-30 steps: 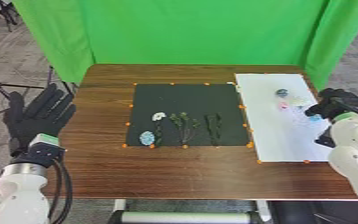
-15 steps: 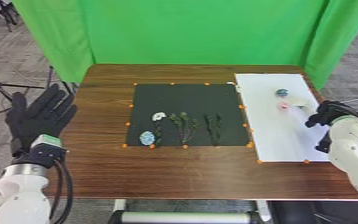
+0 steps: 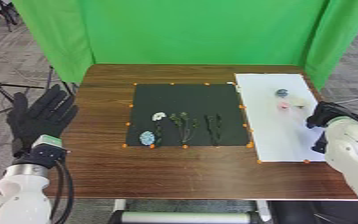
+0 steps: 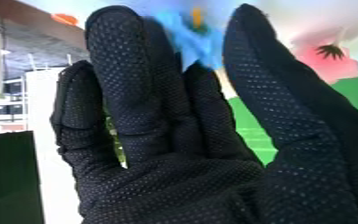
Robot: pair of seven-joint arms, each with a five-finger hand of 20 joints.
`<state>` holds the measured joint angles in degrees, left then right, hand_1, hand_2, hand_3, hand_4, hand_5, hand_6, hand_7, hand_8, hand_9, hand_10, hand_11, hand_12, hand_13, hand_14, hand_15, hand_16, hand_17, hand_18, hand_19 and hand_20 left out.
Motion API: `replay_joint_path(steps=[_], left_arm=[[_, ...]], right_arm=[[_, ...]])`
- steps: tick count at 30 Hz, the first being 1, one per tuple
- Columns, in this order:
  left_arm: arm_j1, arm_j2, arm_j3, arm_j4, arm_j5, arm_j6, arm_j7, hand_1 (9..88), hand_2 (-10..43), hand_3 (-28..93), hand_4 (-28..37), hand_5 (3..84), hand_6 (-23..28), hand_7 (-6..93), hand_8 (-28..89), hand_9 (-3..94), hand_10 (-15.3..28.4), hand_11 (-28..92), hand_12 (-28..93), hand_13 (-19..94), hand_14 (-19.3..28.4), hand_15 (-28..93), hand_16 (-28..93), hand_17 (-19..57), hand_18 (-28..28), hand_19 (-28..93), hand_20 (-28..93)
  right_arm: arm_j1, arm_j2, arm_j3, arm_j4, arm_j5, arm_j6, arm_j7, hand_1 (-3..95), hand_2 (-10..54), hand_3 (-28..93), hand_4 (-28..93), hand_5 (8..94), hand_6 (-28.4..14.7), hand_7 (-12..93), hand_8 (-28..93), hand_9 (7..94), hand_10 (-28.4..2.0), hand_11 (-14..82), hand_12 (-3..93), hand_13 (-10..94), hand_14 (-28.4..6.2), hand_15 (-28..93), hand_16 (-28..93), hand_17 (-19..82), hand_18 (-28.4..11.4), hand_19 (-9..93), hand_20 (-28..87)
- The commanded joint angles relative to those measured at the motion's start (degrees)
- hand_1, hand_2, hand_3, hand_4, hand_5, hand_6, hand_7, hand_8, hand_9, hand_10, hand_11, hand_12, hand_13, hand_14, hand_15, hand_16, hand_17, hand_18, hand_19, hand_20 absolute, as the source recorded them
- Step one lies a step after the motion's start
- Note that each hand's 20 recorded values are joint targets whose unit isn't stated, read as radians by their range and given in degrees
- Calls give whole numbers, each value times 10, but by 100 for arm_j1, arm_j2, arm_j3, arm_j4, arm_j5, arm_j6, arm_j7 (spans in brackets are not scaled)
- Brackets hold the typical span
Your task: Arrange flowers
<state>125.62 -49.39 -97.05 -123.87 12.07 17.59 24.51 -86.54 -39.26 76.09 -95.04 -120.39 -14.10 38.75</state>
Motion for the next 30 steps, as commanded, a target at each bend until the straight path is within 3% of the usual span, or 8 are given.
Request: replay_joint_path(steps=[1,5,12,13,15,19,23,30], left_arm=[[52,-32,-11,-59,6,1,-52,240,162,678,-283,405,78,193,-100,337,138,259,115,234,134,420,-75,-56,135,347,140],[17,-37,6,-47,11,7,-68,241,162,678,-283,405,78,192,-101,337,138,259,115,234,134,421,-76,-56,135,348,140],[26,-42,3,-56,19,-24,-49,241,162,678,-283,404,78,190,-101,337,138,258,113,233,135,419,-77,-56,135,348,140],[8,-57,-4,-45,40,-29,-97,241,162,678,-283,404,78,189,-101,337,138,258,113,233,134,419,-76,-56,135,348,140],[58,-59,-38,-57,27,-20,-93,242,161,678,-283,404,78,188,-101,336,139,258,113,233,133,417,-76,-56,135,348,139],[172,-110,-128,-70,1,10,-154,242,161,678,-283,404,78,188,-100,336,139,257,113,233,133,416,-76,-56,135,347,139],[206,-153,-172,-65,14,1,-212,241,161,678,-283,404,78,187,-100,336,139,257,113,232,133,417,-76,-56,135,347,139],[51,-140,-78,-14,-20,-42,-321,242,161,675,-283,404,78,188,-100,336,138,258,113,231,133,416,-75,-57,135,348,139]], right_arm=[[-287,-18,-117,-73,-344,423,-241,513,-31,731,-282,652,-34,189,-59,748,-117,157,217,713,-93,562,248,332,-236,814,378],[-458,-8,-123,-257,-642,953,-292,555,-48,682,-282,725,-9,270,-21,835,-92,160,317,737,-81,577,267,352,-231,828,389],[-983,-2,264,-1165,-1111,1579,-344,574,-64,700,-282,770,-8,278,8,873,-91,160,344,764,-77,571,280,364,-232,835,396],[-1061,-17,314,-1319,-1203,1671,-407,574,-65,702,-282,772,-8,277,10,874,-91,160,346,765,-77,571,281,365,-232,836,397],[-953,-53,149,-1484,-1274,2071,-651,574,-66,704,-282,776,-8,275,13,875,-93,159,349,767,-77,571,282,366,-233,837,398],[-9,-371,-801,-1324,-1530,2658,-1202,573,-67,707,-283,776,-8,273,20,876,-91,157,352,770,-75,574,287,366,-232,841,401],[1029,-964,-1767,-1094,-1421,2571,-1484,570,-66,708,-283,776,-8,271,23,876,-89,158,355,769,-74,578,292,366,-232,841,405],[2133,-1861,-2744,-647,-945,2307,-1743,569,-65,708,-283,775,-6,272,23,876,-90,159,355,768,-73,577,298,367,-230,840,409]])
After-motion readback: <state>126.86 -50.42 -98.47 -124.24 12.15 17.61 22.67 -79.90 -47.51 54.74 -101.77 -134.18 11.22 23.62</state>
